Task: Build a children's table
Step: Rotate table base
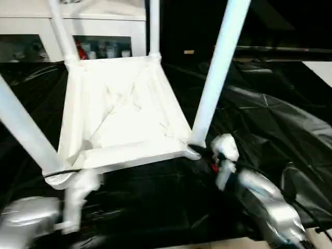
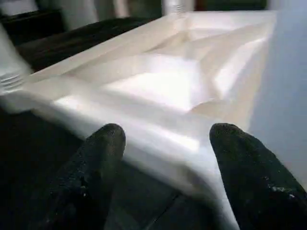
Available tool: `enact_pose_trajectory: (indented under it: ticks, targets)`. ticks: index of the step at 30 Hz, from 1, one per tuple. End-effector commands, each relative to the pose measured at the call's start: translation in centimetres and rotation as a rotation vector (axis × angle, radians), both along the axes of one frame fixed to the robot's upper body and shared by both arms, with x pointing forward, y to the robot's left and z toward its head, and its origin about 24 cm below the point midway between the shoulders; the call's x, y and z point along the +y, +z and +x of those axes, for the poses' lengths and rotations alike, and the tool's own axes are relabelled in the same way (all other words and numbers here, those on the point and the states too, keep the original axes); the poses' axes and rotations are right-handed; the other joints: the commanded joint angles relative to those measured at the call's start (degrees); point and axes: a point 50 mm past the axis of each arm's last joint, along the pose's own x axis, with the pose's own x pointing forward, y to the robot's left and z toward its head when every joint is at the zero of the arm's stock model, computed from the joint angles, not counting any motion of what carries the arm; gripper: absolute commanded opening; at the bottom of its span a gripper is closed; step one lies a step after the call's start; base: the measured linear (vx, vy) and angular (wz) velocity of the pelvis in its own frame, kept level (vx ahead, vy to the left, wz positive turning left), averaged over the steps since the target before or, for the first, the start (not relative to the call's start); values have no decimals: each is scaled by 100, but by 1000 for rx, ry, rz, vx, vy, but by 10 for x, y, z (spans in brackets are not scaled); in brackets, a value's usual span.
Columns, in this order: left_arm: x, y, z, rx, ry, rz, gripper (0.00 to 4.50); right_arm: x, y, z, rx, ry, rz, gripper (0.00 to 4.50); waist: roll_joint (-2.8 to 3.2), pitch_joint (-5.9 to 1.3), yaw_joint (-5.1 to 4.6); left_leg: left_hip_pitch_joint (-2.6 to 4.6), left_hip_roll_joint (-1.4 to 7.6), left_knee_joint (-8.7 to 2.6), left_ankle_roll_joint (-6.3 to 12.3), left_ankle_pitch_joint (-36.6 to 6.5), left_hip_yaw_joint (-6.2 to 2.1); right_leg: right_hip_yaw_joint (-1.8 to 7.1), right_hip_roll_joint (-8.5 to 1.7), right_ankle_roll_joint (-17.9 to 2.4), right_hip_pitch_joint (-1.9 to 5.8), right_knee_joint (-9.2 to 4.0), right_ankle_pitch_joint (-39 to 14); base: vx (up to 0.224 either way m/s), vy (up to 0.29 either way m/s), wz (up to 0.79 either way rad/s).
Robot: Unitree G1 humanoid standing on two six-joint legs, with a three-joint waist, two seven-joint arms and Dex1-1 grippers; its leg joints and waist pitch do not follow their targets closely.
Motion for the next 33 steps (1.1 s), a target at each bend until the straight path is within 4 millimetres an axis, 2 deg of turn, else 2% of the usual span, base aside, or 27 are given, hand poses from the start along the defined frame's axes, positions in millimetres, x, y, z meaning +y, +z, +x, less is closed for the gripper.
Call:
enact_pose_trajectory:
  ticks: [1, 2, 3, 4, 5, 8, 9, 11, 12, 14, 15, 16, 17, 19, 20, 21, 22, 23, 24, 25, 26, 27, 29, 31, 33]
  targets:
    - [13, 4, -2, 11, 9, 8, 271, -8, -1, 11, -9, -93, -13, 312, 97, -211, -6, 133, 274, -486, -179, -2056, -149, 239, -244, -893, 87, -428, -1805, 0, 0, 0]
    - [19, 6, -5, 23, 14, 21, 278, -8, -1, 16, 2, -120, 0, 312, 102, -208, -10, 177, 283, -485, -202, -2094, -140, 244, -229, -915, 56, -422, -1691, 0, 0, 0]
    - [25, 8, -6, 37, 26, 29, 288, -8, -2, 20, 10, -143, 1, 312, 95, -213, -10, 159, 280, -494, -219, -2092, -147, 242, -229, -943, 87, -403, -1611, 0, 0, 0]
    - [29, 9, -7, 43, 33, 37, 288, -9, -2, 22, 10, -153, 0, 312, 110, -215, -1, 173, 278, -493, -239, -2097, -143, 242, -229, -969, 78, -393, -1567, 0, 0, 0]
    - [40, 14, -10, 58, 53, 57, 308, -9, -2, 26, 8, -178, -5, 312, 102, -217, -6, 178, 274, -493, -246, -2088, -140, 239, -223, -990, 82, -381, -1483, 0, 0, 0]
    - [63, 20, -15, 99, 86, 110, 325, -17, -3, 35, 0, -251, -26, 312, 91, -219, -14, 176, 254, -473, -220, -2023, -123, 247, -226, -1017, 90, -372, -1388, 0, 0, 0]
    - [68, 22, -17, 109, 90, 119, 325, -20, -3, 37, 0, -273, -20, 312, 102, -215, -11, 169, 260, -491, -238, -2036, -133, 247, -230, -986, 111, -375, -1455, 0, 0, 0]
    - [73, 26, -17, 109, 99, 124, 343, -26, -3, 41, -10, -309, -22, 312, 94, -213, -16, 203, 269, -488, -272, -2099, -132, 247, -225, -1019, 88, -373, -1423, 0, 0, 0]
    - [79, 31, -17, 103, 113, 133, 361, -35, -4, 45, -16, -361, -28, 312, 90, -211, -12, 207, 270, -488, -295, -2147, -131, 248, -223, -1049, 85, -366, -1437, 0, 0, 0]
    - [83, 36, -15, 88, 131, 140, 367, -48, -4, 49, -27, -429, -47, 312, 95, -209, 3, 229, 266, -481, -324, -2172, -120, 248, -221, -1077, 76, -371, -1414, 0, 0, 0]
    - [88, 41, -12, 65, 142, 147, 375, -64, -4, 53, -38, -504, -82, 312, 91, -210, 10, 235, 263, -476, -323, -2158, -117, 244, -215, -1088, 82, -367, -1381, 0, 0, 0]
    - [88, 42, -12, 60, 144, 145, 388, -66, -4, 53, -39, -511, -85, 312, 87, -212, 16, 238, 256, -470, -321, -2139, -111, 244, -209, -1081, 83, -368, -1376, 0, 0, 0]
    - [89, 47, -8, 28, 157, 127, 388, -76, -5, 54, -37, -543, -97, 312, 78, -206, 39, 243, 249, -458, -300, -2120, -99, 248, -208, -1070, 85, -370, -1379, 0, 0, 0]
    - [89, 50, -5, 6, 167, 113, 408, -78, -5, 53, -36, -537, -100, 312, 39, -214, 68, 228, 245, -445, -254, -2055, -94, 253, -216, -1053, 113, -371, -1380, 0, 0, 0]
    - [85, 59, 4, -55, 179, 54, 413, -75, -8, 46, -32, -457, -117, 312, 45, -218, 88, 215, 243, -440, -226, -1984, -101, 257, -229, -1047, 126, -364, -1365, 0, 0, 0]
    - [85, 60, 4, -60, 179, 47, 418, -74, -8, 45, -32, -447, -119, 312, 17, -225, 117, 211, 249, -438, -196, -1963, -106, 250, -233, -1038, 148, -355, -1406, 0, 0, 0]
    - [80, 66, 8, -87, 173, 4, 425, -70, -10, 40, -26, -388, -128, 312, 19, -236, 124, 229, 252, -427, -183, -1919, -97, 249, -231, -1058, 132, -356, -1318, 0, 0, 0]
    - [75, 70, 11, -106, 158, -29, 425, -66, -12, 35, -18, -345, -129, 312, -2, -237, 116, 178, 250, -431, -144, -1808, -106, 243, -228, -1108, 175, -324, -1137, 0, 0, 0]
    - [74, 71, 12, -110, 152, -36, 434, -65, -12, 34, -18, -340, -128, 312, 19, -238, 124, 180, 266, -434, -141, -1769, -112, 237, -232, -1150, 162, -318, -1066, 0, 0, 0]
    - [73, 72, 12, -112, 151, -39, 443, -65, -12, 34, -18, -338, -128, 312, 9, -241, 106, 171, 266, -437, -146, -1792, -112, 232, -225, -1161, 170, -316, -1084, 0, 0, 0]
    - [63, 77, 16, -136, 129, -97, 443, -62, -14, 29, -19, -312, -147, 312, -20, -238, 93, 148, 265, -438, -205, -1804, -110, 230, -214, -1143, 192, -306, -1180, 0, 0, 0]
    - [46, 85, 21, -155, 79, -188, 443, -59, -15, 22, -20, -290, -168, 312, 2, -234, 114, 201, 274, -426, -242, -1870, -98, 237, -211, -1150, 154, -316, -1235, 0, 0, 0]
    - [25, 87, 27, -170, 12, -250, 443, -61, -18, 16, 10, -288, -201, 312, -9, -237, 127, 198, 265, -420, -260, -1847, -93, 236, -196, -1184, 165, -316, -1174, 0, 0, 0]
    - [15, 87, 29, -171, -24, -282, 443, -66, -19, 13, 17, -295, -240, 312, -14, -232, 128, 186, 257, -413, -258, -1839, -93, 237, -189, -1145, 164, -314, -1204, 0, 0, 0]
    - [7, 88, 31, -170, -54, -316, 443, -72, -20, 12, 26, -314, -270, 312, 2, -212, 120, 187, 245, -407, -325, -2061, -104, 244, -199, -970, 157, -364, -1723, 0, 0, 0]
